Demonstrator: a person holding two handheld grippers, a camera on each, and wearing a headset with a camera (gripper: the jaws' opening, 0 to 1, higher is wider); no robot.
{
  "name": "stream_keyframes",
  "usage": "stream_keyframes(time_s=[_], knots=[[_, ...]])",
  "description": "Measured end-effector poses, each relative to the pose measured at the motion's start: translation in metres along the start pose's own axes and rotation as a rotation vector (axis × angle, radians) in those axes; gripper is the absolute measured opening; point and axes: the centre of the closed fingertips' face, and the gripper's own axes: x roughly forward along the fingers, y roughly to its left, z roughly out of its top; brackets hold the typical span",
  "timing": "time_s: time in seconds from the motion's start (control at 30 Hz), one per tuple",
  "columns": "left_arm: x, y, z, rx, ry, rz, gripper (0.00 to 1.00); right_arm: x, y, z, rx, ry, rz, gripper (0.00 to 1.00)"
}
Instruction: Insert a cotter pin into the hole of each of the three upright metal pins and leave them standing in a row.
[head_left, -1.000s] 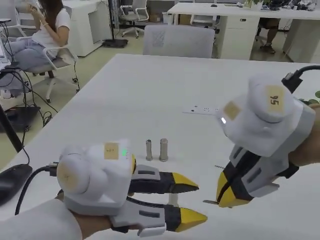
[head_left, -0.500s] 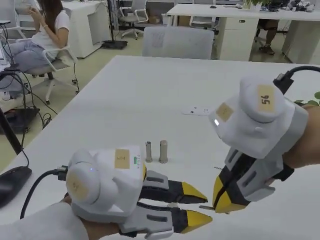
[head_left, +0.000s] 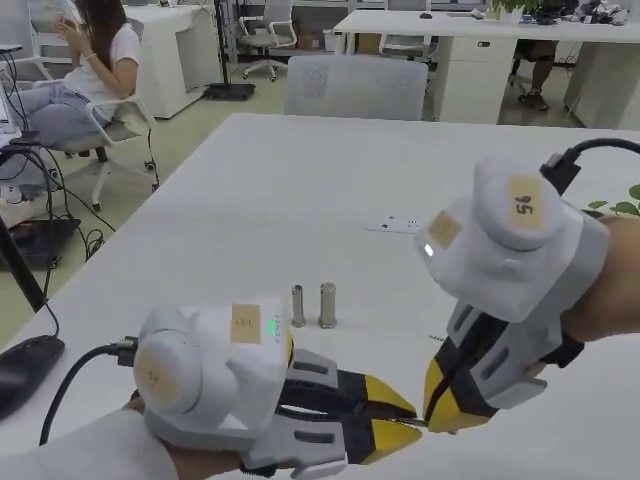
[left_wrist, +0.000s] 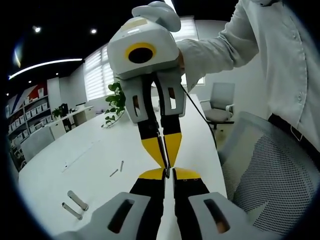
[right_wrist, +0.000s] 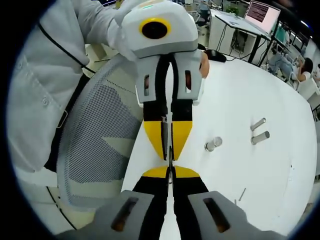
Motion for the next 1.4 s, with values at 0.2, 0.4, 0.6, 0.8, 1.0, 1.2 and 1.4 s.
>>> stream_keyframes(time_s=[0.2, 0.4, 0.6, 0.8, 1.0, 1.2, 1.4], knots=[[0.0006, 0.0015, -0.0017, -0.003, 0.002, 0.002, 0.02, 0.0017, -0.0003, 0.0003, 0.004, -0.001, -0.002, 0.03], [0.0004, 0.0020, -0.0019, -0.024, 0.000, -0.004, 0.01, 0.0020, -0.0006, 0.0007, 0.003, -0.002, -0.002, 0.03], [0.0013, 0.0032, -0.0040, -0.034, 0.001, -0.014, 0.00, 0.0042, -0.0025, -0.0006, 0.005, -0.008, -0.006, 0.04], [0.0005, 0.0056, -0.0034, -0.045, -0.006, -0.024, 0.00, 0.0040, -0.0039, -0.0003, 0.008, -0.026, -0.009, 0.04], [-0.0002, 0.0056, -0.0031, -0.045, -0.008, -0.032, 0.00, 0.0037, -0.0035, 0.0005, 0.007, -0.037, -0.005, 0.05], [-0.0014, 0.0053, -0.0034, -0.051, -0.009, -0.035, 0.00, 0.0045, -0.0024, 0.0008, 0.008, -0.044, 0.000, 0.05], [-0.0042, 0.0051, -0.0029, -0.052, -0.012, -0.039, 0.00, 0.0040, -0.0007, 0.0001, 0.009, -0.049, 0.006, 0.11]])
